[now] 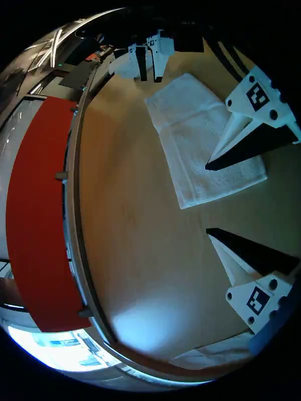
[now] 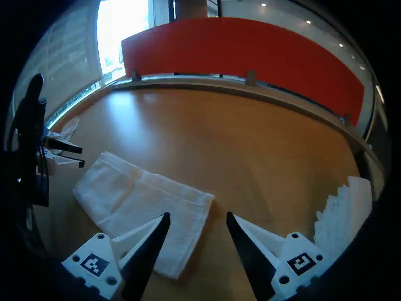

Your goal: Fold towel

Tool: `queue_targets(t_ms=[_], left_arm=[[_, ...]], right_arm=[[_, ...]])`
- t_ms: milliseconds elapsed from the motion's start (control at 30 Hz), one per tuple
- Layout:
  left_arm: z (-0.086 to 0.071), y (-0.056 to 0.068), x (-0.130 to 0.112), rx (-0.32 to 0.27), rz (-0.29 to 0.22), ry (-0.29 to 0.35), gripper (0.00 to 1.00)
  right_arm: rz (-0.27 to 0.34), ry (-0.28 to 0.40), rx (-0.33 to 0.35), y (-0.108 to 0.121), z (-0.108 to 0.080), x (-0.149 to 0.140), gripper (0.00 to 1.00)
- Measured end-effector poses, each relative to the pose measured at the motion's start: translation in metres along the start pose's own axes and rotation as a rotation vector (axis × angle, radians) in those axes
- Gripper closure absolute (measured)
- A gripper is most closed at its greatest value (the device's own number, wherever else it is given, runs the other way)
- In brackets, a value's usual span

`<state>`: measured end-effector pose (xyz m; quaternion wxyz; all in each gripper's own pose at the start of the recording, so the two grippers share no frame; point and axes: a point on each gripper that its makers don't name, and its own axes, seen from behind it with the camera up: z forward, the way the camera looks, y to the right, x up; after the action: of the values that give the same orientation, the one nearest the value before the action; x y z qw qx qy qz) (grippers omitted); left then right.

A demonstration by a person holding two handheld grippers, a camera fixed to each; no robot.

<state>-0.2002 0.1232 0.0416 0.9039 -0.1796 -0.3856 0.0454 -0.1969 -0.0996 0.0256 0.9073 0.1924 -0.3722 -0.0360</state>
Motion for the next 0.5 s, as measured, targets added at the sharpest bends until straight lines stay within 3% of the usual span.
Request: queue_targets(t_ms=[500], left_arm=[[-0.037,-0.001,-0.027,0.027,-0.035,-0.008,0.15]], right_arm=[[0.007,0.006,-0.005,-0.010,-0.031,-0.019,0.14]])
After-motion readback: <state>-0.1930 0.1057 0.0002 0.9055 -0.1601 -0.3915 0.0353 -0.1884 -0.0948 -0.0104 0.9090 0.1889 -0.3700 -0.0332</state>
